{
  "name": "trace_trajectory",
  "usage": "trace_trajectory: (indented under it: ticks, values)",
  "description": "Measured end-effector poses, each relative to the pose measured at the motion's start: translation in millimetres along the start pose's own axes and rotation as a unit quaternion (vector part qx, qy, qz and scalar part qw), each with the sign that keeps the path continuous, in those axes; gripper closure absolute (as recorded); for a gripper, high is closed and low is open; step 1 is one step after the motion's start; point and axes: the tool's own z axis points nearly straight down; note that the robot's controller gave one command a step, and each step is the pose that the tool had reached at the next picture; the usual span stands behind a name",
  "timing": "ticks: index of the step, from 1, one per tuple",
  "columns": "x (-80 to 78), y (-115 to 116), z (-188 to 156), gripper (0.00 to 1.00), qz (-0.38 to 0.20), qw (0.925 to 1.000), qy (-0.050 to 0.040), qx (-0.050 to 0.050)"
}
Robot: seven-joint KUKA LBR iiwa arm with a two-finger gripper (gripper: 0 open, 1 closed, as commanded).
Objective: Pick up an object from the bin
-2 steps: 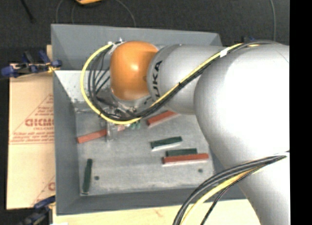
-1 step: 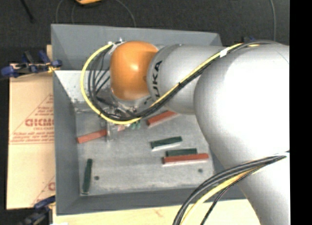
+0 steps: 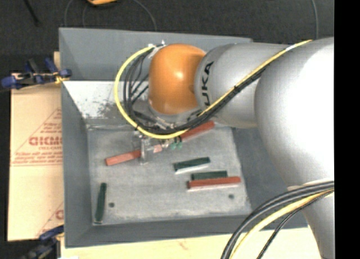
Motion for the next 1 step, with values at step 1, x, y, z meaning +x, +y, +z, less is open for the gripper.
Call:
trace_trajectory:
  ticks: [1]
  values:
    - [-8.7, 15.0, -147.8, 1.0, -0.008, 1.0, -0.0059, 0.001]
